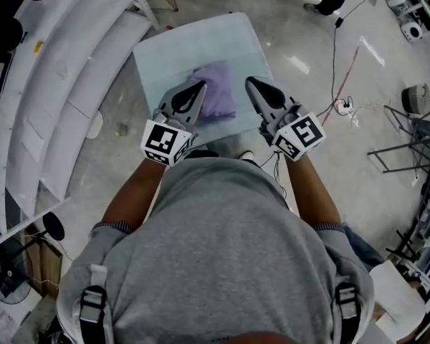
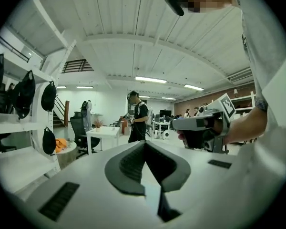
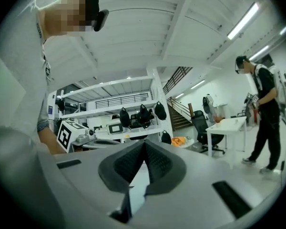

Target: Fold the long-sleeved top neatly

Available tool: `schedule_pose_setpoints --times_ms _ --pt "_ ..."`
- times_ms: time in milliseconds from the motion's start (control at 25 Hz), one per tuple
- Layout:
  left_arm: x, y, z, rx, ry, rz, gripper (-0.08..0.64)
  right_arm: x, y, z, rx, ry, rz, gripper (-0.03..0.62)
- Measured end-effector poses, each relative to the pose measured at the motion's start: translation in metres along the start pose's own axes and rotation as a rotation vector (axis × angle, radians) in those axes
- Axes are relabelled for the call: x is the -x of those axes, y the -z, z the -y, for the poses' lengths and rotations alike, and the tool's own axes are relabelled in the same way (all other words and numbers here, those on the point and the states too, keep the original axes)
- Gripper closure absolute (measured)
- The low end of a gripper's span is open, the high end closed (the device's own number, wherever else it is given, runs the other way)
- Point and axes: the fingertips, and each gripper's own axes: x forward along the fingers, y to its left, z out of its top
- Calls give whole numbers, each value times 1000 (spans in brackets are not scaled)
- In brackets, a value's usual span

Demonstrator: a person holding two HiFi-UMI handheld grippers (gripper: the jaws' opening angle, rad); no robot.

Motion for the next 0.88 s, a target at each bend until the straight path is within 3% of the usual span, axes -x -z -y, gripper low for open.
schedule_pose_setpoints --times_ms 520,880 --pt "16 -33 21 -43 -101 47 545 11 -34 -15 117 -131 2 588" --pt "24 -23 24 -34 -112 29 545 3 -21 -33 164 -178 -34 588"
